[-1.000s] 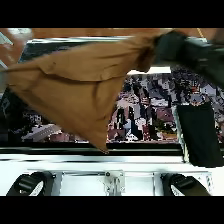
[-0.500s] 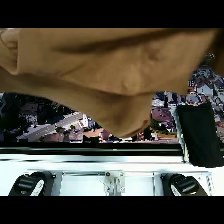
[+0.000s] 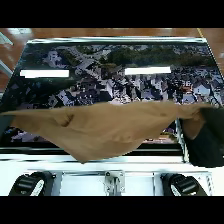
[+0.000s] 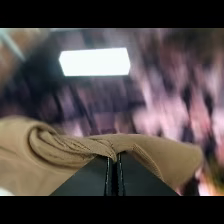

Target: Fold the shirts.

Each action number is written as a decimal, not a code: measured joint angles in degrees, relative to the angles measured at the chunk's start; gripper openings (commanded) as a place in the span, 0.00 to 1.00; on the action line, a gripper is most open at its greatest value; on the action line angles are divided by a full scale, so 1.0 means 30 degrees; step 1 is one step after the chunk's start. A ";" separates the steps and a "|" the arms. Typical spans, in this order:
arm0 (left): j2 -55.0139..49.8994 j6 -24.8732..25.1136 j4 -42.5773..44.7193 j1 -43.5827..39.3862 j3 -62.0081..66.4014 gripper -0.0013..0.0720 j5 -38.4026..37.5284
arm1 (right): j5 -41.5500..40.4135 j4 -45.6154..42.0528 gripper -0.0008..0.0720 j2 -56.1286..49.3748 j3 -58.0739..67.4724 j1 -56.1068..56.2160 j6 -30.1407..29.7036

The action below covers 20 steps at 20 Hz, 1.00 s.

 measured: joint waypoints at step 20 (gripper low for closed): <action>-1.5016 0.0095 0.0291 -0.1311 -0.6404 1.00 0.9828 | -1.9271 0.2484 0.95 -1.5795 -0.7227 -0.0015 0.1661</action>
